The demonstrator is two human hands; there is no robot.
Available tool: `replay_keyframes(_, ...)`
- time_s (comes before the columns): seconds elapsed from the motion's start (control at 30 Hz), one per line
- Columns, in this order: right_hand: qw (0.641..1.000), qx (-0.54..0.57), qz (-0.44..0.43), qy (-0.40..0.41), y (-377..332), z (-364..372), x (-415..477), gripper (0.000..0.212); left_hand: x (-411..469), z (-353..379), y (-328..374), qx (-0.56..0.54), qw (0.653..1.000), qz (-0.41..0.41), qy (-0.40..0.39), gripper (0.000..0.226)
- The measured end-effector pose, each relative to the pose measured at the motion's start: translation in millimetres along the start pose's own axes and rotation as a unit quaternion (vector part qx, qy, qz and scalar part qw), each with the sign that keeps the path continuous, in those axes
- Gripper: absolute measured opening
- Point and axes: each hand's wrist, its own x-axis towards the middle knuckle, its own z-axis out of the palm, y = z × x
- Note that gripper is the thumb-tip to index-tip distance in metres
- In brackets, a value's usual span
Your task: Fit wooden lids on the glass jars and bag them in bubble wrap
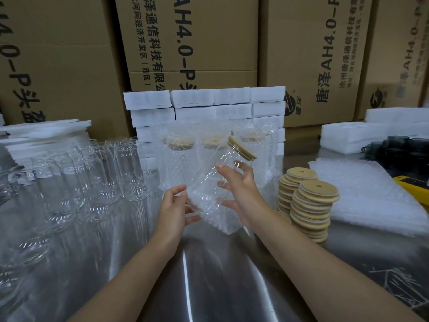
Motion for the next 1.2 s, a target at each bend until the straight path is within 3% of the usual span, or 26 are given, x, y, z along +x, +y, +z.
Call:
replay_keyframes(0.2,0.998,-0.02,-0.047,0.025,-1.9,-1.5,0.1,0.062,1.5,-3.0,-2.7,0.076,0.994,0.072,0.024,0.027)
replay_keyframes(0.53,0.995,-0.07,-0.067,0.027,0.0,-1.7,1.0,0.076,-3.3,-0.4,-1.3,0.08,0.989,0.117,0.029,0.024)
replay_keyframes(0.7,0.992,-0.092,-0.082,0.019,2.8,-0.5,-2.4,0.072,-3.7,-2.8,-1.7,0.14,0.985,0.104,0.006,0.042)
replay_keyframes(1.2,0.99,-0.107,-0.089,0.037,-3.4,0.1,-4.3,0.065,1.2,-5.6,-0.4,0.083,0.987,0.13,0.045,0.041)
